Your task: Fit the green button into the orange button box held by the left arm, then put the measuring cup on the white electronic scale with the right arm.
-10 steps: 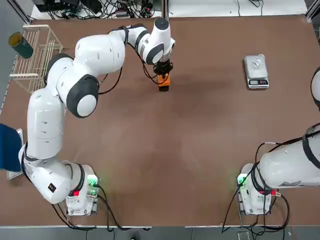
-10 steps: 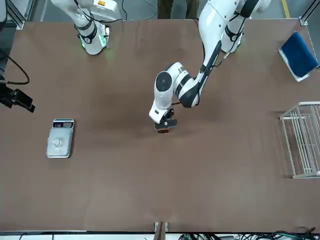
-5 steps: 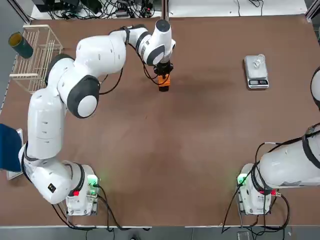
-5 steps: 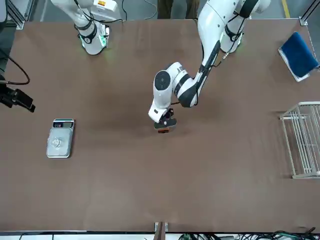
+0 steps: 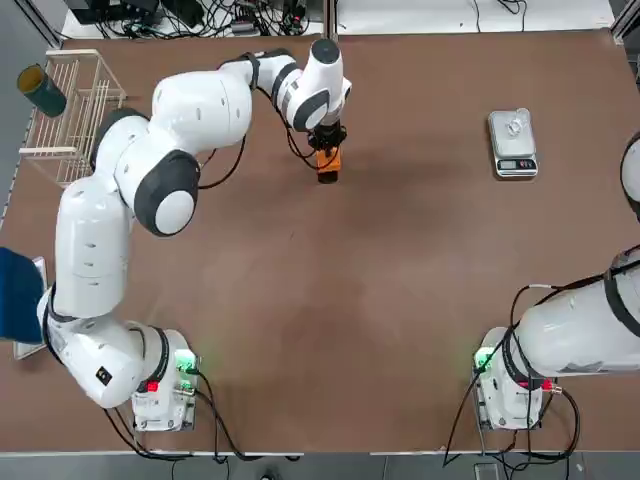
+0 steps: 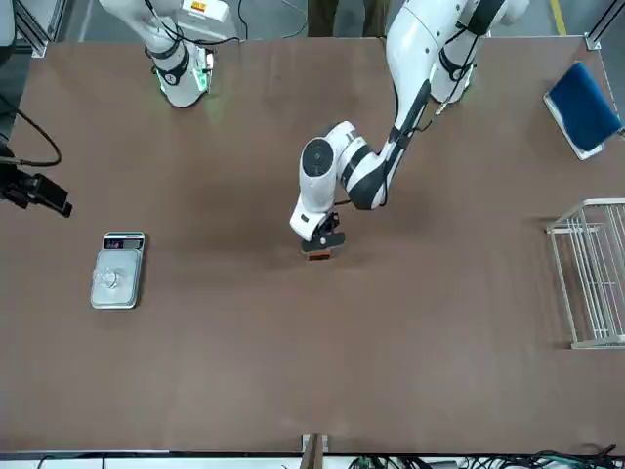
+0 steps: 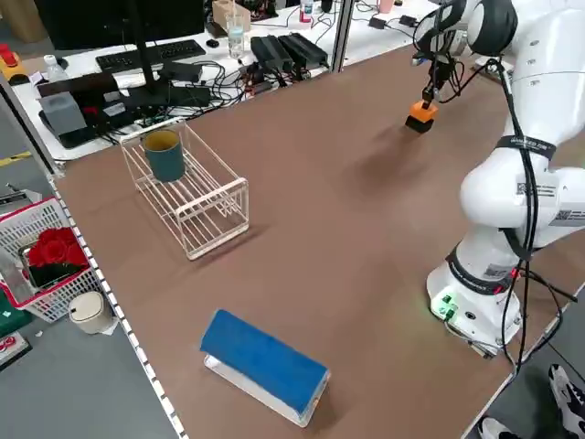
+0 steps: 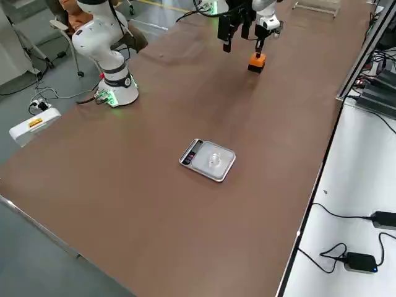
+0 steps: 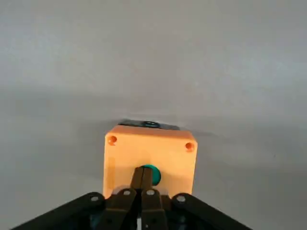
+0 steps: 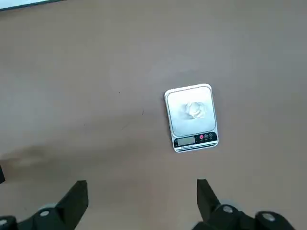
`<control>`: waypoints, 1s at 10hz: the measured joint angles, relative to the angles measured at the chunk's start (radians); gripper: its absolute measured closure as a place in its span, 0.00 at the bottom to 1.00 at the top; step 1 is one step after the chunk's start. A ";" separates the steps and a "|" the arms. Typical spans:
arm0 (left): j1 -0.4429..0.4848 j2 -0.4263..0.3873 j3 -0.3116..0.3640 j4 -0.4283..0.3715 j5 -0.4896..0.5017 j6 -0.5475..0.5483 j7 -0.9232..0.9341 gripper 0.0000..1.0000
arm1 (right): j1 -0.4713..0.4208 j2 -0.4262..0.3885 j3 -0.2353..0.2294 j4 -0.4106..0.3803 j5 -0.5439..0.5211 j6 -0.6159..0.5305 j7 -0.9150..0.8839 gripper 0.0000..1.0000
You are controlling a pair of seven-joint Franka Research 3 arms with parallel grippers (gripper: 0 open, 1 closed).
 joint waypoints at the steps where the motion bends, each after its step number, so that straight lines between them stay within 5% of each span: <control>1: 0.001 0.000 0.000 0.000 0.000 0.002 0.000 0.99 | -0.001 0.000 -0.001 0.000 0.000 0.000 0.000 0.00; 10: 0.007 0.000 0.003 0.013 0.000 0.003 0.000 0.99 | -0.002 0.001 -0.002 0.000 0.000 0.000 0.000 0.00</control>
